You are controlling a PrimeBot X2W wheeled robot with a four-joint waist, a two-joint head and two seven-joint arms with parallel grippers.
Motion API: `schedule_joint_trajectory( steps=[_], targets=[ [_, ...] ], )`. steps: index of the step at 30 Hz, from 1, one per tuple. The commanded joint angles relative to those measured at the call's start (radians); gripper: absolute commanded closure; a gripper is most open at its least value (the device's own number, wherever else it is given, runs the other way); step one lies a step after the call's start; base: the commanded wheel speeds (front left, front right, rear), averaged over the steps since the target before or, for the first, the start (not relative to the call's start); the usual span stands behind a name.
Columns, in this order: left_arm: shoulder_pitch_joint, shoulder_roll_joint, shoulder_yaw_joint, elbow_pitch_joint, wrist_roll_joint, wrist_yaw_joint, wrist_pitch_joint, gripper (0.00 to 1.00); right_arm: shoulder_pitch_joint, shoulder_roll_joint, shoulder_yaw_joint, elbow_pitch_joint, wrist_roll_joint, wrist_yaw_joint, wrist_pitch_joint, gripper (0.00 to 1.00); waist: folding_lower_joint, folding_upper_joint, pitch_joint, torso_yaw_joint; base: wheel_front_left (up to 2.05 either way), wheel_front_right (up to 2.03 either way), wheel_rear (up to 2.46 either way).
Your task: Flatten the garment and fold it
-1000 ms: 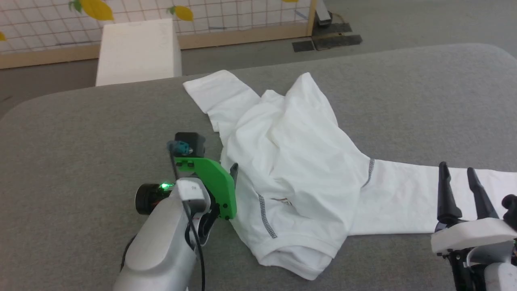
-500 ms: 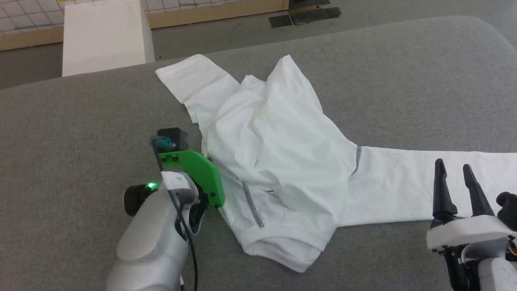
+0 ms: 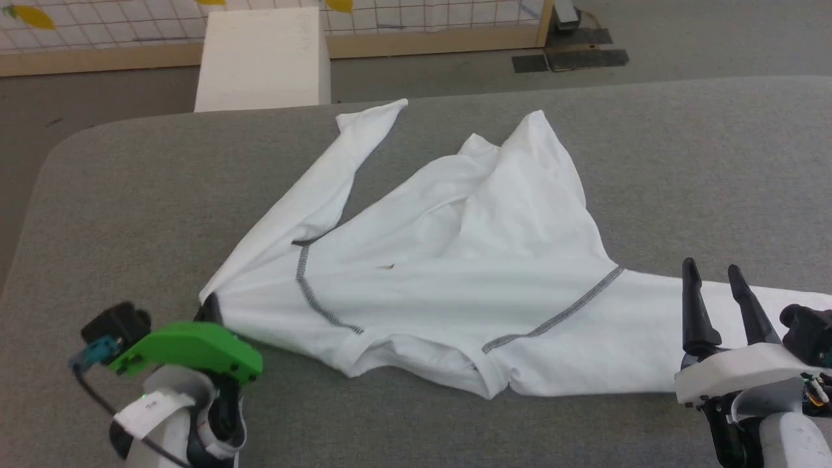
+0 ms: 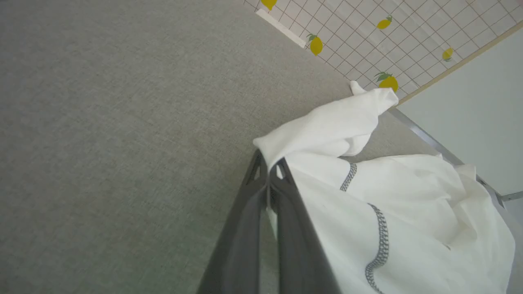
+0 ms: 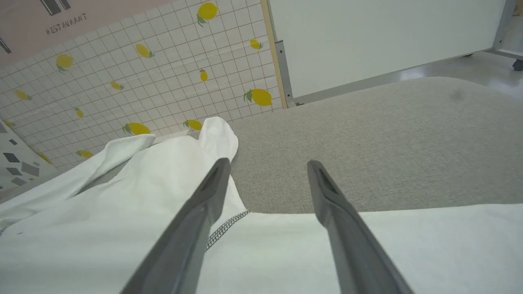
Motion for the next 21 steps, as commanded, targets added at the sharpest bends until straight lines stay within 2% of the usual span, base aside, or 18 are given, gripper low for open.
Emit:
schedule_joint_trajectory(
  steps=[1,6,7,8,9,12,16,18,21],
  targets=[
    [0.040,0.002,0.022,-0.018,-0.017,0.013,-0.009,1.00,-0.011,0.000,0.004,-0.002,-0.004,-0.001,0.005,0.00,0.0000,0.0000,-0.018,0.044,0.00,0.00,0.00],
    [0.157,-0.007,0.065,-0.060,-0.057,0.043,-0.007,1.00,0.003,0.000,-0.005,0.001,-0.005,-0.001,0.015,0.00,0.0000,0.0000,-0.025,0.074,0.00,0.00,0.00],
    [0.169,-0.011,0.063,-0.064,-0.070,0.043,0.004,0.65,0.007,0.000,-0.009,0.001,-0.008,-0.001,0.018,0.00,0.0000,0.0000,-0.026,0.080,0.00,0.00,0.00],
    [0.173,-0.014,0.061,-0.067,-0.080,0.041,0.009,0.09,0.010,0.000,-0.011,0.001,-0.009,-0.001,0.021,0.00,0.0000,0.0000,-0.027,0.083,0.00,0.00,0.00],
    [0.173,-0.017,0.060,-0.071,-0.094,0.037,0.012,0.00,0.012,0.000,-0.012,0.000,-0.012,-0.001,0.025,0.00,0.0000,0.0000,-0.028,0.087,0.00,0.00,0.00],
    [0.162,-0.021,0.058,-0.099,-0.104,0.012,-0.023,0.00,0.019,0.000,-0.016,0.000,-0.016,-0.001,0.044,0.00,0.0000,0.0000,-0.032,0.094,0.00,0.00,0.00],
    [0.143,0.024,0.054,-0.175,0.003,-0.054,-0.219,0.00,0.002,0.000,-0.005,-0.005,-0.054,-0.001,0.132,0.00,0.0000,0.0000,-0.036,0.096,0.00,0.00,0.00],
    [0.144,0.047,0.038,-0.189,0.074,-0.073,-0.292,0.00,-0.029,0.000,0.014,0.002,-0.075,-0.001,0.232,0.00,0.0000,0.0000,-0.036,0.097,0.00,0.00,0.00],
    [0.150,0.073,-0.002,-0.198,0.180,-0.084,-0.323,0.00,-0.096,0.000,0.044,0.020,-0.101,-0.001,0.391,0.00,0.0000,0.0000,-0.034,0.103,0.00,0.00,0.00]
  ],
)
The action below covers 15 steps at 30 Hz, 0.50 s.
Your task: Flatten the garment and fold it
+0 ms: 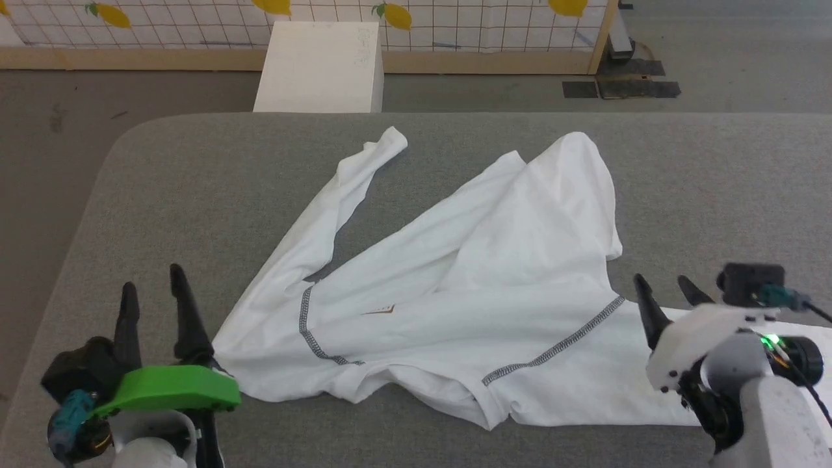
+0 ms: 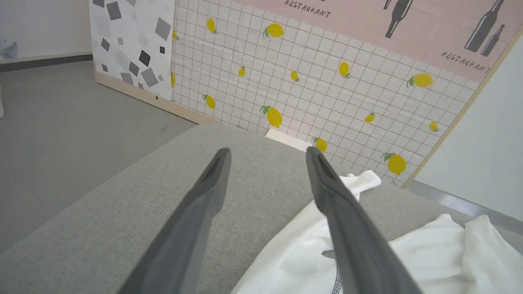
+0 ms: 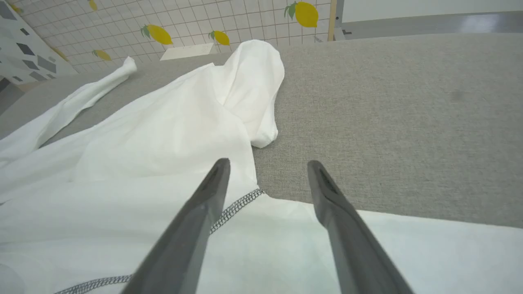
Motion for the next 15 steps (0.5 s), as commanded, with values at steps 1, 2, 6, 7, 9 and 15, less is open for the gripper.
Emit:
schedule_joint_trajectory(
  steps=[1,2,6,7,9,15],
  targets=[
    [-0.004,0.009,-0.020,-0.006,0.051,-0.003,-0.010,0.00,-0.064,-0.004,0.025,0.005,-0.028,-0.001,0.055,0.00,0.0000,0.0000,0.008,0.007,0.00,0.00,0.00],
    [-0.002,0.009,-0.031,-0.011,0.076,-0.003,-0.013,0.00,-0.092,-0.008,0.042,0.014,-0.037,-0.001,0.094,0.00,0.0000,0.0000,0.013,0.011,0.00,0.00,0.00],
    [-0.003,-0.011,-0.070,-0.021,0.147,-0.005,-0.018,0.00,-0.235,-0.040,0.122,0.087,-0.072,-0.001,0.233,0.00,0.0000,0.0000,0.049,0.036,0.00,0.00,0.00],
    [-0.008,-0.020,-0.079,-0.029,0.160,-0.009,-0.018,0.00,-0.275,-0.049,0.134,0.116,-0.078,-0.001,0.260,0.00,0.0000,0.0000,0.065,0.051,0.00,0.00,0.00],
    [-0.019,-0.039,-0.095,-0.038,0.175,-0.016,-0.019,0.00,-0.339,-0.074,0.148,0.175,-0.099,-0.001,0.300,0.00,0.0000,0.0000,0.095,0.080,0.00,0.00,0.00],
    [-0.064,-0.077,-0.130,-0.042,0.196,-0.038,-0.019,0.00,-0.456,-0.125,0.218,0.319,-0.114,-0.001,0.346,0.00,0.0000,0.0000,0.171,0.157,0.00,0.00,0.00]
  ],
)
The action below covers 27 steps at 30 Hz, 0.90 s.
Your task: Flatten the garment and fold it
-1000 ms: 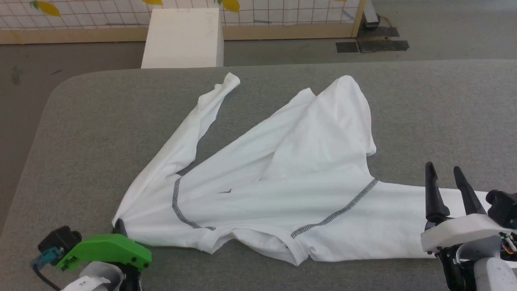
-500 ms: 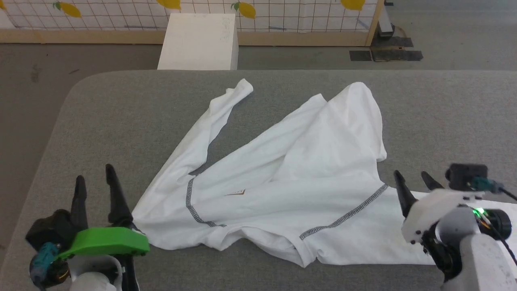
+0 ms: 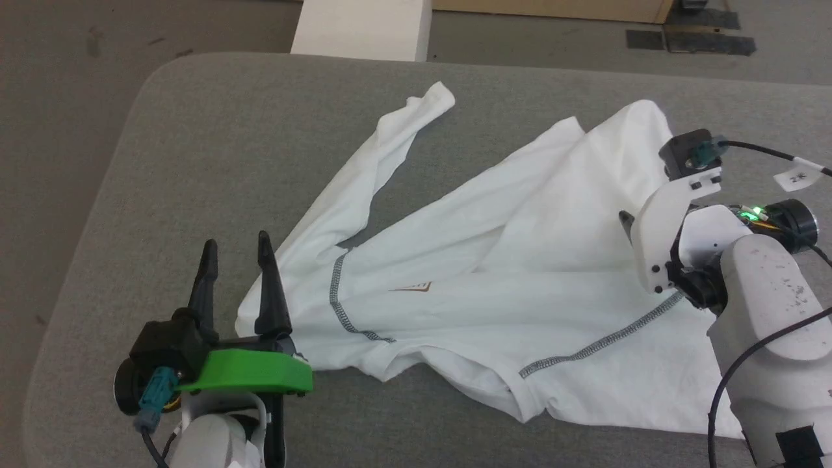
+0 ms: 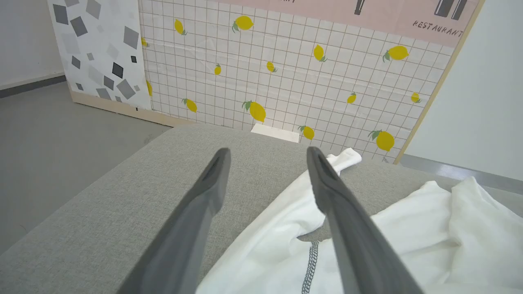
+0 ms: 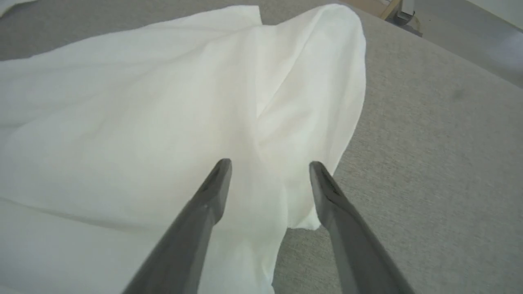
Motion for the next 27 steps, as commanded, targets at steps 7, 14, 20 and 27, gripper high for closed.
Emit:
schedule_joint_trajectory(
  steps=[7,14,20,27],
  targets=[
    [-0.038,-0.028,-0.023,0.006,0.001,-0.016,-0.007,0.00,-0.051,-0.067,0.082,0.089,0.077,-0.001,0.077,0.60,0.0000,0.0000,0.111,0.124,0.00,0.00,0.00],
    [-0.062,-0.035,-0.053,0.016,-0.006,-0.020,-0.007,0.00,-0.169,-0.181,0.043,0.080,0.052,-0.001,0.008,1.00,0.0000,0.0000,0.139,0.168,0.00,0.00,0.00],
    [-0.065,-0.037,-0.068,0.024,-0.028,-0.011,-0.007,0.00,-0.278,-0.206,-0.056,0.105,-0.052,-0.001,-0.129,1.00,0.0000,0.0000,0.147,0.183,0.00,0.00,0.00],
    [-0.056,-0.037,-0.071,0.035,-0.042,-0.001,-0.007,0.00,-0.294,-0.139,-0.179,0.171,-0.127,-0.001,-0.234,0.00,0.0000,0.0000,0.112,0.160,0.00,0.00,0.00]
  ],
)
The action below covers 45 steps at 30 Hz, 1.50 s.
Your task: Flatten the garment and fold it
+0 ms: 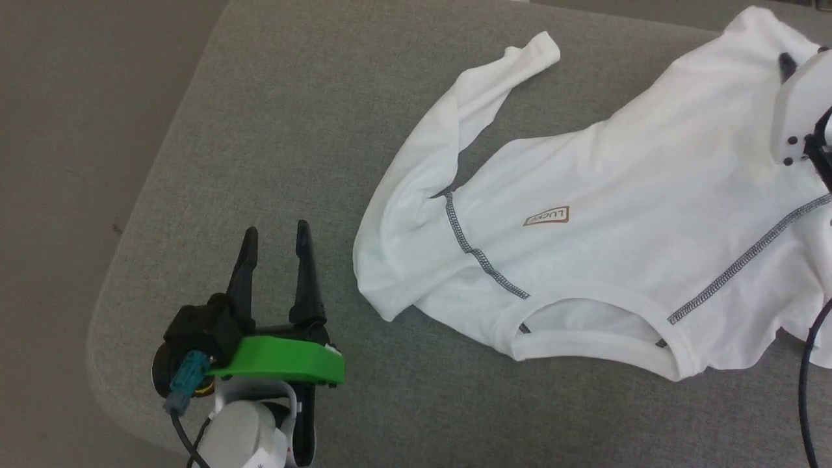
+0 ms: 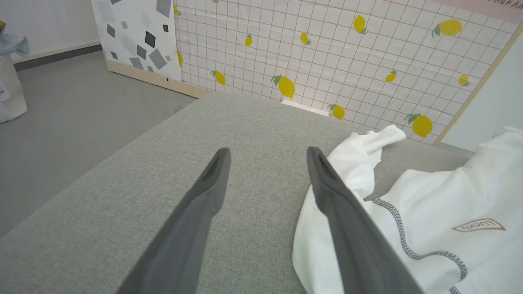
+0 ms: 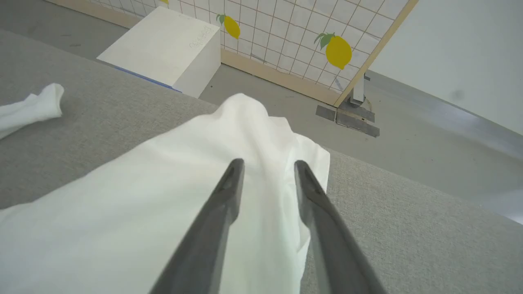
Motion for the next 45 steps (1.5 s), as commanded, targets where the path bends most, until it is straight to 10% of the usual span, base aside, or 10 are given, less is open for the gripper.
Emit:
schedule_joint_trajectory(
  steps=[1,14,29,35,45],
  targets=[
    [-0.003,-0.005,0.002,0.006,-0.003,0.002,-0.005,0.00,-0.004,0.013,-0.014,0.002,0.002,-0.002,-0.031,0.00,-0.0001,0.0000,-0.027,-0.024,0.00,0.00,0.00],
    [0.056,0.012,0.048,0.058,0.005,-0.035,-0.005,0.00,0.309,0.133,0.006,-0.203,0.233,-0.002,-0.345,0.00,-0.0001,0.0000,-0.201,-0.203,0.00,0.00,0.00],
    [0.102,0.015,0.029,0.084,-0.030,-0.034,0.036,0.00,0.849,0.260,-0.075,-0.513,0.306,-0.002,-0.282,0.00,-0.0001,0.0000,-0.255,-0.326,0.00,0.00,0.00],
    [0.091,0.012,-0.041,0.133,-0.062,-0.011,0.269,0.00,0.898,0.269,-0.086,-0.568,0.320,-0.002,-0.260,0.00,-0.0001,0.0000,-0.252,-0.333,0.00,0.00,0.00],
    [0.091,0.010,-0.034,0.126,-0.100,0.176,0.657,0.00,0.905,0.270,-0.077,-0.576,0.349,-0.002,-0.277,0.00,-0.0001,0.0000,-0.235,-0.337,0.00,0.00,0.00]
  ],
)
